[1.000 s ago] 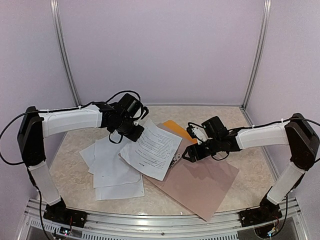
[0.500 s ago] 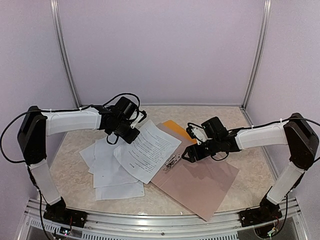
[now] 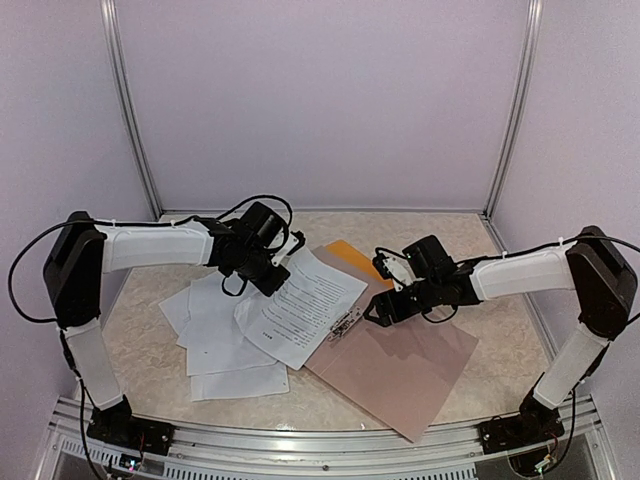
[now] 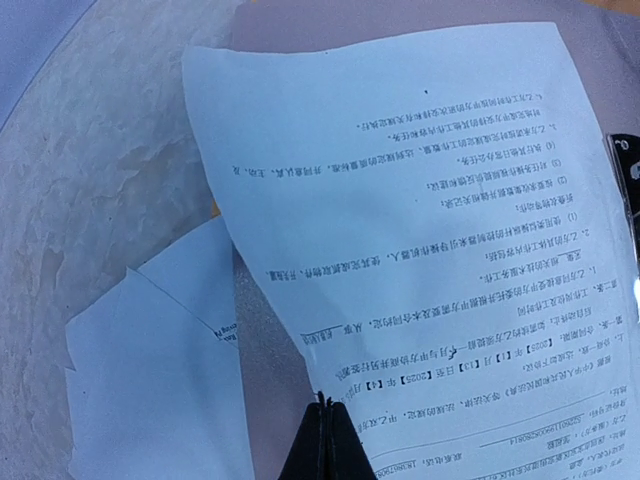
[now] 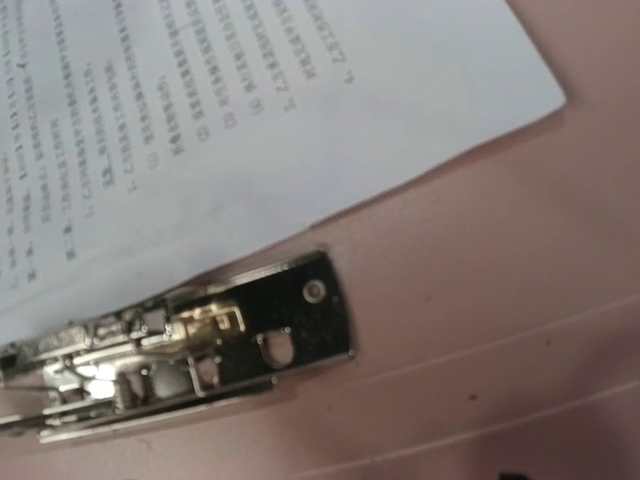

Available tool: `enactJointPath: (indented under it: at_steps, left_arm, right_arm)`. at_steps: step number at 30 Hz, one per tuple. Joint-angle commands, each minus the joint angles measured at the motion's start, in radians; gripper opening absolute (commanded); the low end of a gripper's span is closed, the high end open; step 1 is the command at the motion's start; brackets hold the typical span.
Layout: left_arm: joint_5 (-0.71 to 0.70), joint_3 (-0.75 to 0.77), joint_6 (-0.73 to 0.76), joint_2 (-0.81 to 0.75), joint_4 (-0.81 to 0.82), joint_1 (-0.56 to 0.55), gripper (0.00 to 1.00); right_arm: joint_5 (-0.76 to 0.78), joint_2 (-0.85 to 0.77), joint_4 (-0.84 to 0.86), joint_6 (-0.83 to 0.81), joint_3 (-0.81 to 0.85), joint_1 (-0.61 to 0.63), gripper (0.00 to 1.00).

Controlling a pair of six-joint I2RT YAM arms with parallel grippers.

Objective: Put the files into the folder
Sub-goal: Place the file on the spring clip of the folder.

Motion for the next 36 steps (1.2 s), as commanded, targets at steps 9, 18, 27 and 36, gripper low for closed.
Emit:
enactJointPath:
  at_steps: [9, 18, 27, 36]
  left_arm:
    - [-0.060, 0.067, -0.024, -0.010, -0.066, -0.029, 0.00]
    - [-0.043, 0.084, 0.083, -0.070, -0.067, -0.061, 0.00]
    - [0.041, 0.151, 0.074, -0.127, -0.154, -0.080, 0.00]
    - [0.194, 0.307, -0.166, -0.138, -0.313, -0.045, 0.00]
  right_arm:
    - [-0.006, 0.017, 0.019, 0.010, -0.021, -0.002, 0.75]
    - [0.026, 0.038, 0.019, 0.006, 0.004, -0.002, 0.74]
    - [0.017, 0.088, 0.030, 0.002, 0.048, -0.003, 0.74]
    - [0.019, 0.086, 0.025, -0.001, 0.036, -0.004, 0.74]
